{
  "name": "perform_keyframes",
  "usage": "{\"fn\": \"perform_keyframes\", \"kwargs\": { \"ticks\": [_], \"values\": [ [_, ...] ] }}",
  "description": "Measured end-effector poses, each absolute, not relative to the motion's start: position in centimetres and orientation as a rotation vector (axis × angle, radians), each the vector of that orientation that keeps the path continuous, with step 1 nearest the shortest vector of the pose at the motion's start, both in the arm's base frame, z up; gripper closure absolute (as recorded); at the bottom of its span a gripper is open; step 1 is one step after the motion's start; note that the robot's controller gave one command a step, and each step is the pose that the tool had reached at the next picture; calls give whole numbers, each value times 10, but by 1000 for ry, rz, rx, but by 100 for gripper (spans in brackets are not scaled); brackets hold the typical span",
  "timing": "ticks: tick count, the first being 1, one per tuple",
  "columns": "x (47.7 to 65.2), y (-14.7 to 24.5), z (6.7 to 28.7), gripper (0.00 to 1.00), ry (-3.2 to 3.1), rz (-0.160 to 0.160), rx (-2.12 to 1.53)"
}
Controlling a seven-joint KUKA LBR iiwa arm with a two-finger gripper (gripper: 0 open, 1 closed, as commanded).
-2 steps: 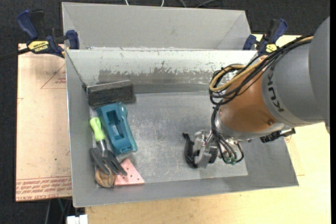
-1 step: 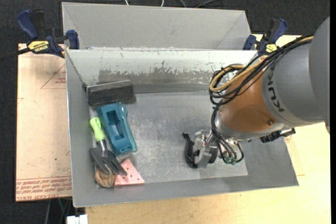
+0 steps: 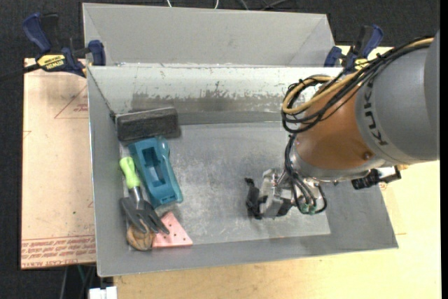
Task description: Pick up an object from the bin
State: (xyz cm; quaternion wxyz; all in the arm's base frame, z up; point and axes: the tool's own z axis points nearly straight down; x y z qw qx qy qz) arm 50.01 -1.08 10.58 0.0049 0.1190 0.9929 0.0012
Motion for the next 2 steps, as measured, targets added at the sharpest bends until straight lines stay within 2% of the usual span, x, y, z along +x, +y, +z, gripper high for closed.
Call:
{"fn": "perform_keyframes", "kwargs": {
  "ticks": [1,2],
  "values": [
    [501,-12,115,100,3108,3,370],
    [504,-10,189,100,3111,4,382]
  ]
}}
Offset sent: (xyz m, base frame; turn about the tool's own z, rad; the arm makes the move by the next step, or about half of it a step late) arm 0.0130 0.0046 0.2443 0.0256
